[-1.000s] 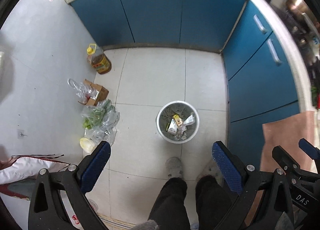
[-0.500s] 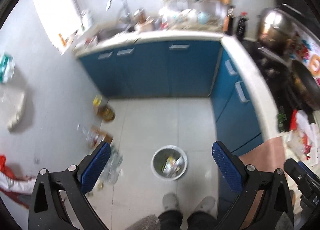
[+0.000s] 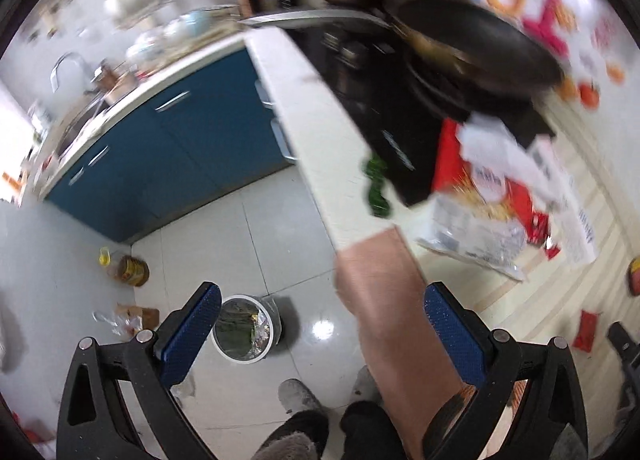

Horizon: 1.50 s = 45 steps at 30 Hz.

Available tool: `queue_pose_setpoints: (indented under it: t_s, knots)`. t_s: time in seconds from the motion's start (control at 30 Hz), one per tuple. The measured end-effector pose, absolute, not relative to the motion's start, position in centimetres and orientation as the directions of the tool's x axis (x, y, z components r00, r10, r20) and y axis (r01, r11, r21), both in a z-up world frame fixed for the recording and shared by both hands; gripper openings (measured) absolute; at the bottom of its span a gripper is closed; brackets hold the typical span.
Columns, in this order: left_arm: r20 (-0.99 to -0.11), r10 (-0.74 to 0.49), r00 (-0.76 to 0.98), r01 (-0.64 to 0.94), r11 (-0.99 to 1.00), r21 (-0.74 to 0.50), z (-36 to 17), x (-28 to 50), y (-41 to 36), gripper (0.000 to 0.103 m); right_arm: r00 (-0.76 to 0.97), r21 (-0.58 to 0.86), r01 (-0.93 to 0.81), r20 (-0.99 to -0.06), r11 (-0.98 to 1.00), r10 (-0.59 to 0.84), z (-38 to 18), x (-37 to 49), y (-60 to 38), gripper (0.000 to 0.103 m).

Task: Collect trash
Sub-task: 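Swing both tools back toward the countertop, then grasp the green pepper with the left tool while the right tool grasps the red sachet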

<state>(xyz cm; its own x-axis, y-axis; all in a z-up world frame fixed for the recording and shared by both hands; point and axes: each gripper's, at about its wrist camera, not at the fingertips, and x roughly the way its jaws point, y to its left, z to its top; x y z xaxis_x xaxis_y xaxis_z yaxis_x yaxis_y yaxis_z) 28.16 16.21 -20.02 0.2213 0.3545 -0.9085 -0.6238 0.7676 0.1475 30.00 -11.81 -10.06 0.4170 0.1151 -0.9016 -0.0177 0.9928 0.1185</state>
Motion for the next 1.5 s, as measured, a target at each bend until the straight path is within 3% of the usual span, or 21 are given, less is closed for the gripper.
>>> queue_pose_setpoints:
  t_s: [0.2, 0.33, 0.4, 0.47, 0.53, 0.6, 0.63, 0.67, 0.83, 1.1, 1.17, 1.27, 1.3, 1.33, 1.5]
  knots:
    - [-0.928, 0.356, 0.108, -0.563, 0.792, 0.238, -25.6, 32.5, 13.4, 0.103, 0.294, -0.041, 0.061, -0.954, 0.997, -0.057, -18.0, 37.1, -17.5, 0.102]
    - [-0.936, 0.347, 0.056, -0.55, 0.793, 0.261, -27.7, 33.3, 12.9, 0.103, 0.223, -0.05, 0.064, -0.973, 0.997, -0.063, -20.8, 38.6, -18.2, 0.101]
    - [-0.94, 0.338, 0.034, -0.555, 0.789, 0.263, -28.3, 33.5, 13.3, 0.103, 0.194, -0.026, 0.068, -0.98, 0.997, -0.039, -21.9, 38.5, -18.1, 0.094]
    - [-0.938, 0.346, 0.026, -0.558, 0.783, 0.273, -28.4, 33.4, 14.0, 0.103, 0.246, -0.046, 0.043, -0.968, 0.998, -0.056, -21.4, 38.0, -17.5, 0.085]
    - [-0.934, 0.356, 0.023, -0.562, 0.777, 0.283, -28.6, 33.5, 14.7, 0.103, 0.298, -0.053, -0.011, -0.953, 0.999, -0.047, -20.8, 37.3, -16.4, 0.059]
    - [-0.93, 0.366, 0.02, -0.578, 0.764, 0.288, -28.3, 33.5, 15.9, 0.103, 0.334, -0.066, -0.063, -0.941, 0.996, -0.041, -20.1, 36.8, -15.1, 0.049]
    - [-0.93, 0.366, 0.018, -0.586, 0.758, 0.287, -28.5, 33.6, 16.5, 0.103, 0.341, -0.044, -0.093, -0.94, 0.995, -0.01, -19.8, 36.7, -14.5, 0.018]
    - [-0.933, 0.358, 0.018, -0.602, 0.749, 0.276, -28.4, 33.5, 17.4, 0.103, 0.329, -0.016, -0.122, -0.944, 0.992, 0.025, -19.6, 36.6, -13.9, 0.013]
    - [-0.963, 0.27, 0.021, -0.668, 0.72, 0.187, -28.8, 34.3, 21.7, 0.103, 0.276, 0.064, -0.221, -0.953, 0.973, 0.125, -19.4, 35.3, -10.1, 0.012]
    - [-0.984, 0.177, 0.015, -0.628, 0.767, 0.128, -32.0, 39.1, 24.3, 0.103, 0.243, 0.191, -0.198, -0.941, 0.962, 0.236, -19.2, 35.7, -8.3, 0.011]
    - [-0.989, 0.148, 0.022, -0.617, 0.78, 0.103, -32.7, 39.7, 24.5, 0.097, 0.244, 0.193, -0.199, -0.94, 0.961, 0.239, -19.5, 36.2, -7.8, 0.011]
    - [-0.994, 0.08, 0.081, -0.623, 0.782, 0.012, -32.6, 39.6, 25.0, 0.057, 0.241, 0.199, -0.194, -0.939, 0.961, 0.244, -19.9, 37.2, -6.9, 0.01]
    - [-0.993, 0.064, 0.101, -0.622, 0.783, -0.013, -32.3, 39.6, 25.0, 0.028, 0.24, 0.202, -0.193, -0.939, 0.96, 0.246, -19.8, 37.3, -6.7, 0.01]
    - [-0.993, 0.074, 0.089, -0.616, 0.788, 0.004, -32.1, 39.5, 24.8, 0.018, 0.242, 0.203, -0.195, -0.938, 0.96, 0.248, -19.8, 37.4, -6.8, 0.01]
    - [-0.991, 0.07, 0.118, -0.59, 0.808, -0.013, -31.0, 37.3, 23.9, 0.017, 0.263, 0.22, -0.197, -0.927, 0.955, 0.268, -18.5, 36.7, -6.1, 0.007]
